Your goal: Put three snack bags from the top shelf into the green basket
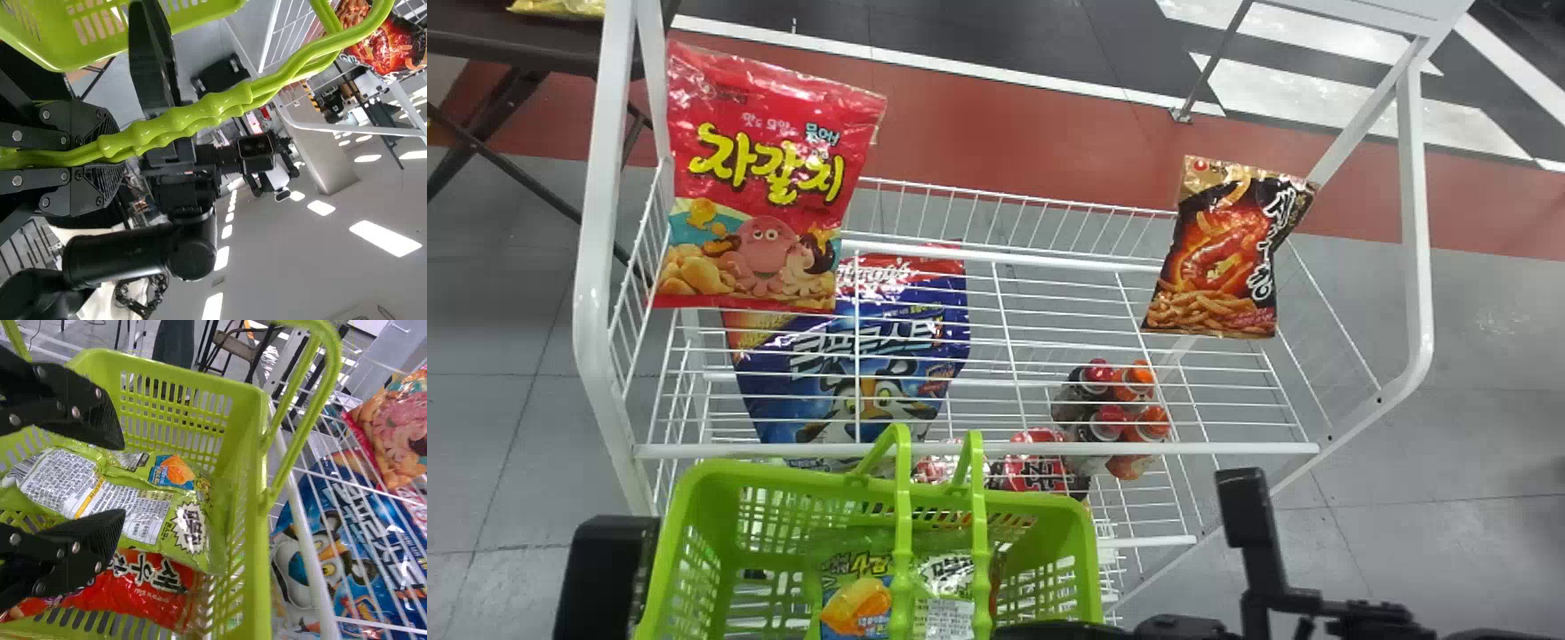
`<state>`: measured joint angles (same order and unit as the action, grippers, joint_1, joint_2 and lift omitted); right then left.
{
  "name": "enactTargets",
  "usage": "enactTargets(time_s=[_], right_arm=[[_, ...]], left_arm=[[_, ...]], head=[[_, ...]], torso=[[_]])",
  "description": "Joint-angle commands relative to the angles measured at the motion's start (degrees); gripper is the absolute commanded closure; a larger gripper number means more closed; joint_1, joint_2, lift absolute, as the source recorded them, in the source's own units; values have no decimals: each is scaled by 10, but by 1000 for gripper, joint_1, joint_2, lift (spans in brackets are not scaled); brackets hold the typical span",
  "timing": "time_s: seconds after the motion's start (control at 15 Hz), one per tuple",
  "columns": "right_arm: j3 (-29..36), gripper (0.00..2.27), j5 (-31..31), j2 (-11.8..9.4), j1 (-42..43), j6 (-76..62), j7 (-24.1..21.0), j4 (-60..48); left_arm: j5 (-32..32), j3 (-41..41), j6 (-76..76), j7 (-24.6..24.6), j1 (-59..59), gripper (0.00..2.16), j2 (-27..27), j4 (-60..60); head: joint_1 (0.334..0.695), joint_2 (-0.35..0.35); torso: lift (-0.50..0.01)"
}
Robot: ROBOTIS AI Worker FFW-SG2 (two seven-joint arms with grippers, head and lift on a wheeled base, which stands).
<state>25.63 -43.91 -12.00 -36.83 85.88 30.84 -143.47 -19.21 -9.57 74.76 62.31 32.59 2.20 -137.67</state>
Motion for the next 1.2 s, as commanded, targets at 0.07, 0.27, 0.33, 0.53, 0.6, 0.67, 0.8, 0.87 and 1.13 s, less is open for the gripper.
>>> enactTargets(time_s=[0.07,0.27,0.33,0.53,0.6,0.67,0.8,0.87,1.13], right_arm=[[69,56,-31,16,5,-5,19,-41],[112,66,-25,27,47,-87,12,-36],[112,66,-6,27,63,-140,11,-27],[76,66,76,20,140,-249,4,28],[54,63,104,14,163,-293,-18,52],[33,63,124,4,181,-332,-53,81],[-1,63,175,-5,212,-404,-111,127],[-8,66,188,-9,227,-418,-126,151],[-24,66,226,-32,265,-483,-169,234]], left_arm=[[0,0,1,0,0,1409,1,-1],[0,-1,1,0,2,1409,1,-1],[2,-2,1,0,2,1409,0,0],[7,-10,1,0,2,1409,0,1],[8,-12,1,0,3,1409,0,0],[11,-12,1,-1,5,1409,0,0],[12,-12,1,0,9,1409,0,-1],[12,-12,1,0,11,1409,0,-1],[15,-12,1,0,11,1409,-2,2]], head=[[695,-350],[695,-350],[695,-350],[695,-350],[695,-350],[695,-350],[695,-350],[695,-350],[695,-350]], torso=[[-46],[-46],[-46],[-46],[-46],[-46],[-46],[-46],[-46]])
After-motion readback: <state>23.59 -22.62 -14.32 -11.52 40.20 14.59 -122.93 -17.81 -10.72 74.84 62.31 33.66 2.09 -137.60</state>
